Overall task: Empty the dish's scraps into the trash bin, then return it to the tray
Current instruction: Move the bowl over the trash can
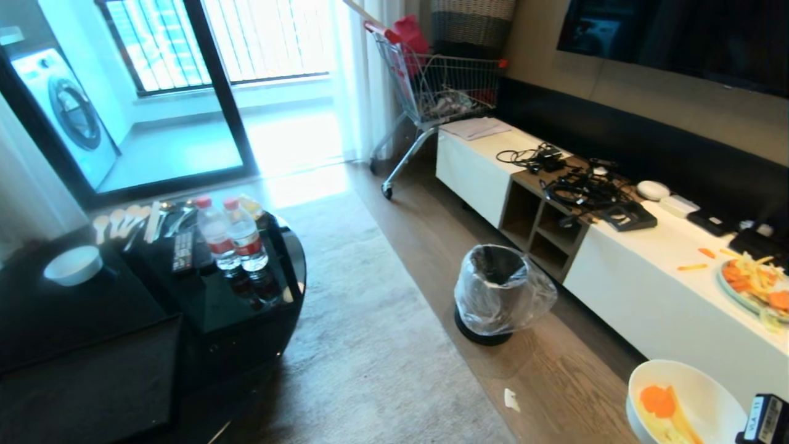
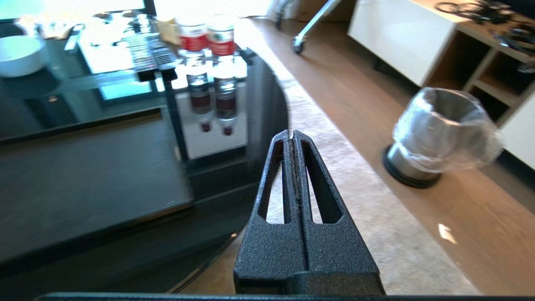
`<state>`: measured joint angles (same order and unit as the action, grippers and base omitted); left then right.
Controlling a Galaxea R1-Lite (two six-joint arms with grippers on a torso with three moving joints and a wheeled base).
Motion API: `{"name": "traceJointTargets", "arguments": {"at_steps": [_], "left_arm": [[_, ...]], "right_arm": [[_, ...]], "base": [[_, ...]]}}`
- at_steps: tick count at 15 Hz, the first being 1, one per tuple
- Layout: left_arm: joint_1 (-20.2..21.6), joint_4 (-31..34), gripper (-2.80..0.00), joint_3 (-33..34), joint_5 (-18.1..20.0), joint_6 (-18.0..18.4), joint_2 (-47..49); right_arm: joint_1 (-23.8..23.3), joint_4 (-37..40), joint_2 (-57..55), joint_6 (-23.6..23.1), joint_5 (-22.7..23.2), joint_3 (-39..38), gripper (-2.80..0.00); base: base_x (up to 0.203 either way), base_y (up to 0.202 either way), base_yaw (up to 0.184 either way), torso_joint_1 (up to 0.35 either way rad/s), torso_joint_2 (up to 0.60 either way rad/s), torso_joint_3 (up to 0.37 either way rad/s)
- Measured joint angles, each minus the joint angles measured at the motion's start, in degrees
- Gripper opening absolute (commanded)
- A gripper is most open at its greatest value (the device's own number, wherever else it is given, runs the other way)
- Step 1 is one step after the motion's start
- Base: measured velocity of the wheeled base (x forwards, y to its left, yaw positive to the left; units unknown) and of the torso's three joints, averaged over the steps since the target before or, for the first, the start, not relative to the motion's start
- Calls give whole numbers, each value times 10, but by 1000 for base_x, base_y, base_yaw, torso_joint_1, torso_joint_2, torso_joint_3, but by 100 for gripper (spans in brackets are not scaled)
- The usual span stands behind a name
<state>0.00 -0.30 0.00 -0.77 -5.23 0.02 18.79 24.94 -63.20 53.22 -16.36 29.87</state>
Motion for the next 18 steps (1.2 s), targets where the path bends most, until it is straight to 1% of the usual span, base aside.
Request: {"name": "traceJointTargets", "arguments": {"at_steps": [3, 5, 12, 18], "left_arm": [[0, 0, -280, 0, 0, 0, 0], [0, 0, -280, 0, 0, 0, 0], [0, 0, -280, 0, 0, 0, 0], [0, 0, -280, 0, 0, 0, 0]], "right_arm": [[-1, 3, 4, 0, -1, -4, -280], [-1, 5, 7, 0, -2, -8, -280], [-3, 21, 23, 1, -2, -10, -280], [-2, 16, 32, 2, 0, -14, -280]], "base": [[-1, 10, -161, 3, -2, 3], [2, 3, -90, 0, 1, 4], [0, 0, 0, 0, 0, 0], [0, 0, 0, 0, 0, 0]]}}
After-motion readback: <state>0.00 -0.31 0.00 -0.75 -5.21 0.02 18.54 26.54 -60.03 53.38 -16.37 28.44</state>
